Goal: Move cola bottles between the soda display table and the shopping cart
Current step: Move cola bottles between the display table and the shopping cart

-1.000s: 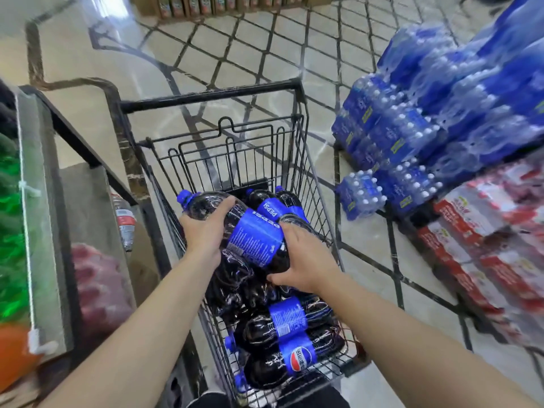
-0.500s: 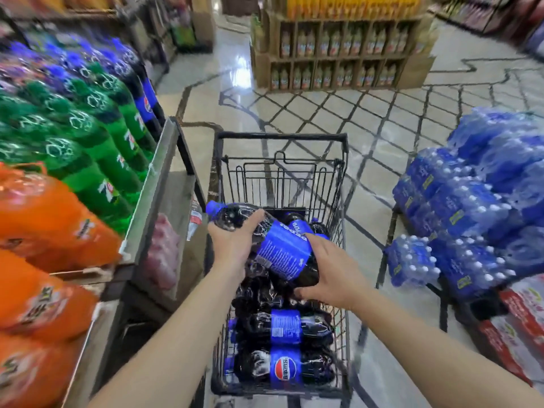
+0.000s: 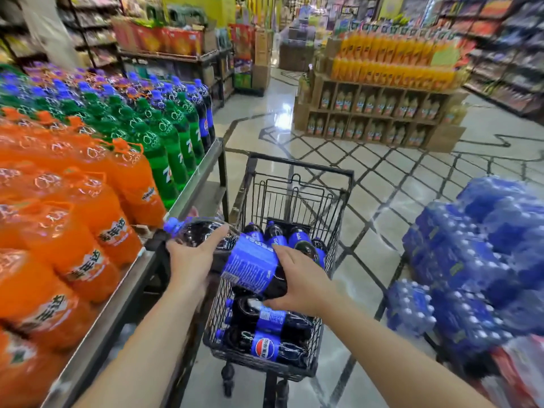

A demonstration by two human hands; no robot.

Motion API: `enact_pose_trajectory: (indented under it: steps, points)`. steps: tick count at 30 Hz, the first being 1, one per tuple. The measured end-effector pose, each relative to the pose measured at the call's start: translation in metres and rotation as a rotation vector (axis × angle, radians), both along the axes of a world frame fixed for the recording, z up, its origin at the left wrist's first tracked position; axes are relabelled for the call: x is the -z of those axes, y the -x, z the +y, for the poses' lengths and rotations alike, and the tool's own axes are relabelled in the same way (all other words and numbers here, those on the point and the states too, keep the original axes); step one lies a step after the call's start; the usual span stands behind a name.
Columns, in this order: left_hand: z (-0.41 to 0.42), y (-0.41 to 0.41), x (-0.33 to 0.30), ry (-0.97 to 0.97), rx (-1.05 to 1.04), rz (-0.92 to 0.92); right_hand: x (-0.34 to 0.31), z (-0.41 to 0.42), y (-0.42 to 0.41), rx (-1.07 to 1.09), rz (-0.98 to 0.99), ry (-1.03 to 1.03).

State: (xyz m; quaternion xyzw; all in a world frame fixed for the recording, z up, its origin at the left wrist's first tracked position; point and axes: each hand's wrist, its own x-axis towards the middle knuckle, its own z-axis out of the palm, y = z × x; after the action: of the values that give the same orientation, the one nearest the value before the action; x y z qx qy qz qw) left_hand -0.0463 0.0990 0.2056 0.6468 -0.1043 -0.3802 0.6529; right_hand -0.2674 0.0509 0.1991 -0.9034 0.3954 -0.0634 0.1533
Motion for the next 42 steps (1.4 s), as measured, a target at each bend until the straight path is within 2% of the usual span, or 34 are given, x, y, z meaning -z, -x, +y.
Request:
enact_pose_trajectory:
  steps: [5,18,25,29,34,37,42]
  points:
    - [0.067,-0.002,-0.031,0.047,-0.011,-0.016,-0.016,0.050,-0.005,-0.051,-0.009,0.059]
    - [0.234,-0.022,-0.017,0.113,0.022,-0.117,-0.034,0.237,-0.008,-0.009,-0.009,0.116]
    - [0.315,-0.007,-0.035,0.110,0.081,-0.109,-0.039,0.318,0.001,0.026,0.004,0.113]
    - [0.351,0.000,-0.033,0.086,0.036,-0.099,-0.039,0.345,0.007,-0.009,0.006,0.101]
    - [0.400,0.007,-0.041,0.121,-0.052,-0.182,-0.039,0.370,0.007,-0.110,-0.028,0.091]
    - [0.435,0.014,-0.047,0.125,-0.129,-0.143,-0.039,0.387,0.005,-0.192,-0.050,0.072]
    - [0.502,0.012,-0.041,0.043,-0.327,-0.281,-0.035,0.421,-0.008,-0.362,-0.095,0.073]
